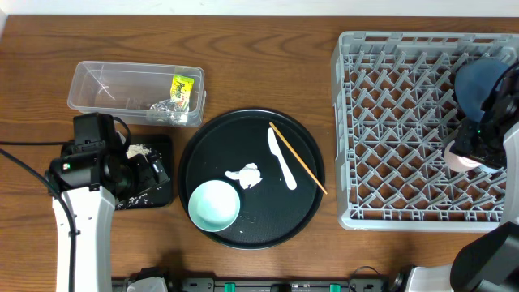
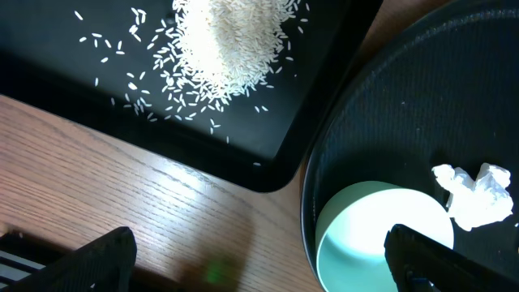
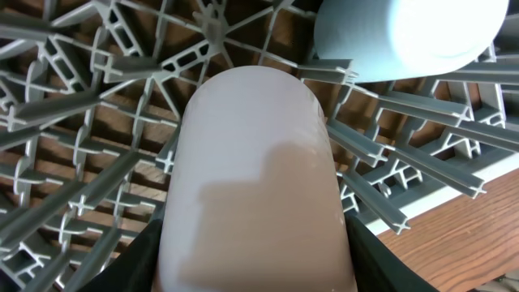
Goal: Sort waste into correct bins and load items into the dishwasher rack
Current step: 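Carry pink cup with right gripper and lower it into rack, then move right gripper to tray and grasp wooden chopstick, then carry chopstick with right gripper and drop it into rack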
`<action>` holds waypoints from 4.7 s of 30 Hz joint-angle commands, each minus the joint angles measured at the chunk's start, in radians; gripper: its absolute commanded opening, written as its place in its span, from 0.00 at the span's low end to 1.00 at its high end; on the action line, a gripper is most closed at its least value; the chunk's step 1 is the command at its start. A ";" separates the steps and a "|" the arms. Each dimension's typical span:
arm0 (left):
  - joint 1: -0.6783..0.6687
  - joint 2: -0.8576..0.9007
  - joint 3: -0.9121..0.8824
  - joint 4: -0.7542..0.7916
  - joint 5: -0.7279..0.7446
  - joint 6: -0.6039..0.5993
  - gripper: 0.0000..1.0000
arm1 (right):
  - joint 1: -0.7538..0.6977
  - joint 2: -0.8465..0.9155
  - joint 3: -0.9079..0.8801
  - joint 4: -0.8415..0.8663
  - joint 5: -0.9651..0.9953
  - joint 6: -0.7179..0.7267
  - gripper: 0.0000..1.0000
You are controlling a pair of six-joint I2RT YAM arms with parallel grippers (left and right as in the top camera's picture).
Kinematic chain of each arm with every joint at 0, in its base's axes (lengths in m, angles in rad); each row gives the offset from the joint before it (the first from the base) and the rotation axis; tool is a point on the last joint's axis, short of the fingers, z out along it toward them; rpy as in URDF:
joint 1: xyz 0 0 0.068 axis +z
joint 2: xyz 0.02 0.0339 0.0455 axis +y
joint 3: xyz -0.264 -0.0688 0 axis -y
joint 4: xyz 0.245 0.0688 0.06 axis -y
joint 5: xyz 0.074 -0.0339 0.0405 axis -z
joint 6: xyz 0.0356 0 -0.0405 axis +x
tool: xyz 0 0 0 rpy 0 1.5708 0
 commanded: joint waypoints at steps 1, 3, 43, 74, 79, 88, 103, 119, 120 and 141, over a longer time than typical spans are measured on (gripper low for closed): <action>0.005 -0.003 0.010 -0.006 -0.019 -0.013 0.99 | -0.009 -0.009 0.013 0.019 0.056 0.051 0.26; 0.005 -0.003 0.010 -0.005 -0.019 -0.013 0.99 | -0.009 -0.003 0.010 0.036 0.048 0.053 0.26; 0.005 -0.002 0.010 -0.006 -0.019 -0.013 0.99 | 0.361 0.007 0.160 0.057 -0.483 -0.262 0.78; 0.005 -0.002 0.010 -0.016 -0.019 -0.013 0.99 | 0.909 0.431 0.147 0.150 -0.240 -0.292 0.51; 0.005 -0.002 0.010 -0.016 -0.019 -0.013 0.99 | 0.912 0.478 0.147 0.148 -0.238 -0.292 0.49; 0.005 -0.002 0.010 -0.016 -0.019 -0.013 0.99 | 0.912 0.529 0.147 0.155 -0.235 -0.288 0.26; 0.005 -0.002 0.010 -0.016 -0.019 -0.013 0.99 | 0.859 0.363 0.257 0.104 -0.236 -0.217 0.01; 0.005 -0.002 0.010 -0.012 -0.019 -0.013 0.99 | 0.487 0.105 0.221 -0.058 -0.109 -0.157 0.01; 0.005 -0.002 0.010 -0.012 -0.019 -0.013 0.99 | 0.466 0.105 0.193 -0.061 -0.108 -0.157 0.01; 0.005 -0.002 0.010 -0.013 -0.019 -0.013 0.99 | 0.394 0.101 -0.133 0.142 -0.056 -0.086 0.29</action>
